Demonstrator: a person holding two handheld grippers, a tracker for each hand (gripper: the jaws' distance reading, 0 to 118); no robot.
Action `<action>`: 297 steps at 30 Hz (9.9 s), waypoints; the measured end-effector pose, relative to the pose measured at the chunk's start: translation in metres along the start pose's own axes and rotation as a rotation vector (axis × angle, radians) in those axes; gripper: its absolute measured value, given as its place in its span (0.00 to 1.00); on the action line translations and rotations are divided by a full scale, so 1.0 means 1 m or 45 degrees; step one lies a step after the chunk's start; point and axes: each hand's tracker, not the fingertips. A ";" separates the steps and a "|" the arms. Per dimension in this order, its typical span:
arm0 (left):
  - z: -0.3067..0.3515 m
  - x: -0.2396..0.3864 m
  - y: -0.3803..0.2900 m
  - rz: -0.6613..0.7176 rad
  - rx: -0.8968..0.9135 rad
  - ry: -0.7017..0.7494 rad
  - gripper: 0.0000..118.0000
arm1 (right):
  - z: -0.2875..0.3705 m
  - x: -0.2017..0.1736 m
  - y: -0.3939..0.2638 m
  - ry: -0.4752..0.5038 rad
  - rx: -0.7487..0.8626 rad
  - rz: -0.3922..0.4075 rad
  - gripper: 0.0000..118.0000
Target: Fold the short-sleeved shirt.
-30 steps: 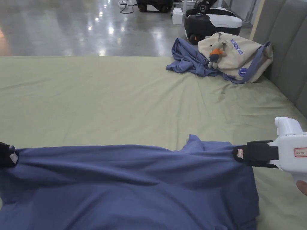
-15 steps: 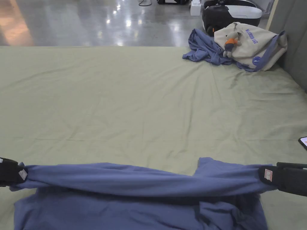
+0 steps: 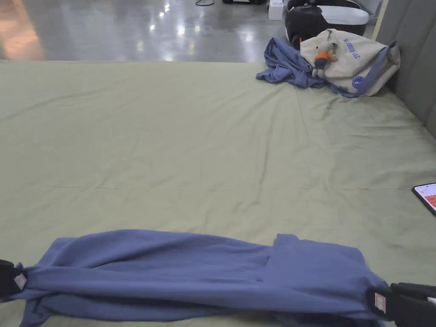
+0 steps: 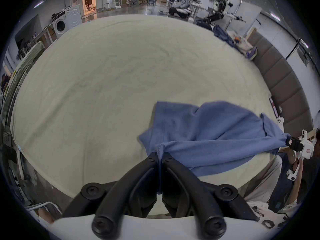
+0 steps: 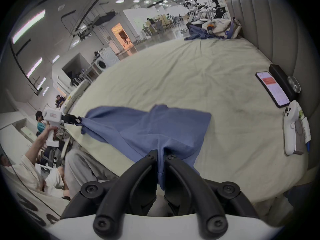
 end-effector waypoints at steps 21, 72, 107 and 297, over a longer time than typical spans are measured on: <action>0.067 -0.004 -0.062 0.178 0.476 -0.174 0.01 | 0.117 -0.067 -0.028 -0.002 0.665 0.026 0.02; -0.057 -0.036 0.044 0.134 -0.118 -0.585 0.13 | 0.075 -0.088 0.008 0.114 0.398 0.079 0.02; -0.055 0.172 0.074 -0.338 -0.272 -0.096 0.37 | 0.103 -0.062 -0.017 0.179 0.563 0.059 0.02; 0.091 0.194 -0.101 -0.149 0.588 -0.352 0.02 | -0.055 -0.103 0.042 0.175 0.116 0.200 0.02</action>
